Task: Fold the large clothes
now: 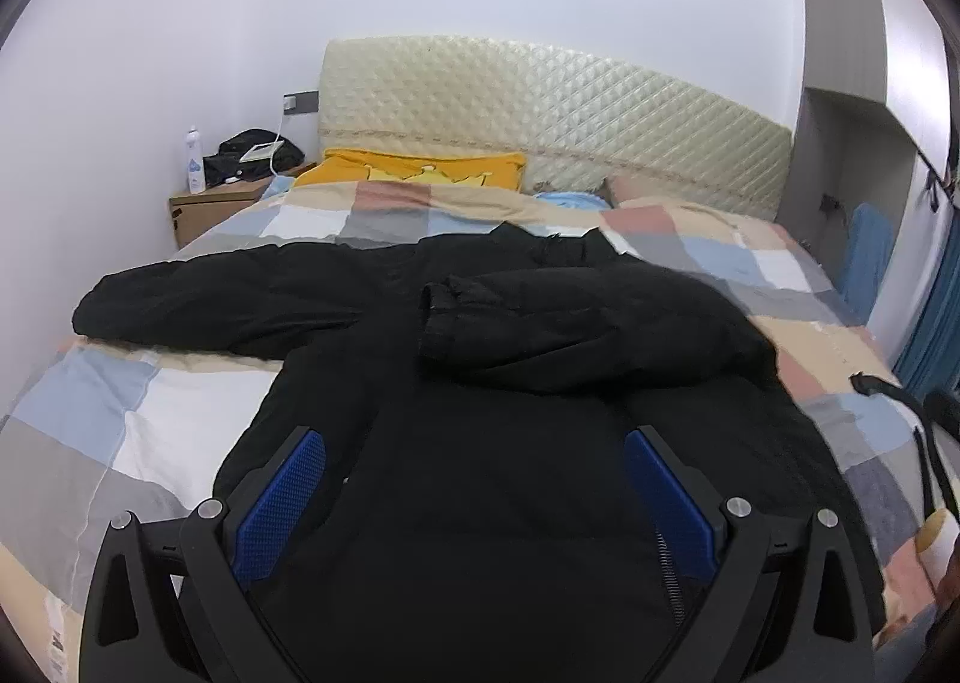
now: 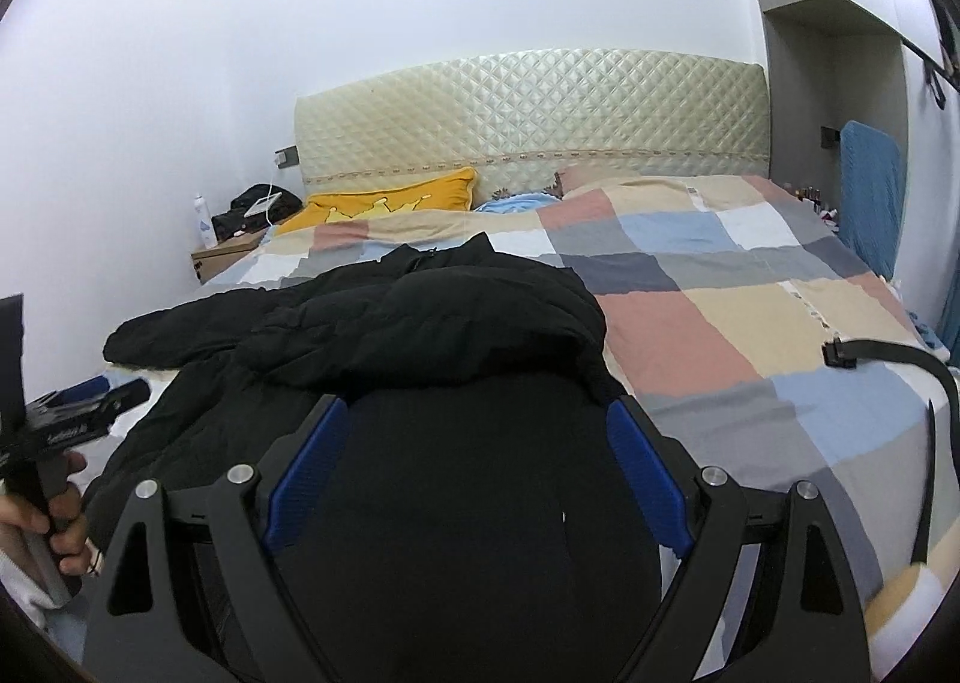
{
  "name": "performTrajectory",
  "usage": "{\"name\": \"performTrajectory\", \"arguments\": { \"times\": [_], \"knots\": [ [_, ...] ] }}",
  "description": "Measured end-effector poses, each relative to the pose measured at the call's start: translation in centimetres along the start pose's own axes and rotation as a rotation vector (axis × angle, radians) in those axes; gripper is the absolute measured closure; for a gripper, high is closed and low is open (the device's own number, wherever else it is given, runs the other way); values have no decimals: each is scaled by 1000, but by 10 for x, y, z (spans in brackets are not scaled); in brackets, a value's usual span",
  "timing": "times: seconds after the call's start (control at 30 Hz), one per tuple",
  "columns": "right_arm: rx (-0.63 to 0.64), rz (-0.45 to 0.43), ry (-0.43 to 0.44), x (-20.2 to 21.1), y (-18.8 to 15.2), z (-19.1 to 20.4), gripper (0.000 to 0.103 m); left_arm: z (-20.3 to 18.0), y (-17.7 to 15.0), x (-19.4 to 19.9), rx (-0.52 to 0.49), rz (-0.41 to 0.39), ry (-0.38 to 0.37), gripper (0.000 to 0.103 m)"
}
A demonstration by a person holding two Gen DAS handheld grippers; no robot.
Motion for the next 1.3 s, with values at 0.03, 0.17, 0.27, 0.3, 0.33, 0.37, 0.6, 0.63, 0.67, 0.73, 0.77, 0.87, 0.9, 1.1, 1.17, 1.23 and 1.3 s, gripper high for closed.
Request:
{"name": "performTrajectory", "arguments": {
  "times": [0.03, 0.17, 0.27, 0.3, 0.33, 0.37, 0.6, 0.63, 0.67, 0.73, 0.77, 0.87, 0.9, 1.1, 1.17, 1.23, 1.3],
  "knots": [
    [10, 0, -2, 4, -3, 1, 14, -2, -2, 3, 3, -2, -13, 2],
    [71, -11, -15, 23, -18, 12, 14, -8, -11, 16, -2, -7, -18, 1],
    [73, -9, 4, 30, -25, 20, 14, -1, -10, 23, 30, -20, -10, 2],
    [67, -7, 16, 32, -27, 21, 14, 3, -9, 24, 43, -19, -1, 2],
    [59, -4, 32, 34, -29, 22, 13, 8, -7, 22, 57, -12, 20, 2],
    [51, -2, 44, 35, -32, 23, 10, 12, -5, 20, 63, -3, 39, 2],
    [33, -23, 32, 37, -36, 20, 1, 54, 60, -8, 45, -10, 90, 2],
    [27, -18, 31, 34, -36, 20, 1, 65, 73, -13, 26, -11, 115, 2],
    [20, -13, 35, 32, -36, 19, 1, 75, 84, -17, 18, -5, 125, 2],
    [3, -5, 36, 25, -37, 18, 1, 100, 103, -24, 21, -1, 164, 2],
    [1, -2, 28, 23, -38, 18, 1, 115, 111, -27, 18, -2, 198, 1],
    [15, 8, -27, 13, -39, 18, 1, 159, 128, -36, 0, 15, 312, 2],
    [14, 9, -28, 11, -39, 18, 1, 172, 131, -39, 3, 26, 327, 2],
    [-11, 44, -57, -8, -40, 16, 1, 266, 162, -53, 67, 62, 398, 2],
    [-20, 55, -74, -13, -41, 15, 1, 295, 169, -56, 85, 47, 432, 2],
    [-50, 72, -76, -15, -41, 14, 1, 327, 167, -60, 151, 40, 419, 2],
    [-74, 70, -79, -14, -39, 17, 0, 357, 157, -68, 221, 57, 386, 2]
  ]
}}
Point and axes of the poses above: each gripper's, at about its wrist camera, not at the fingertips, and x roughly against the way its jaws point, z to its left, y to its top, the point moved 3 cm from there along -x, roughly the way its jaws point, and after that the axes turned 3 degrees about -x, right-handed, at the moved point
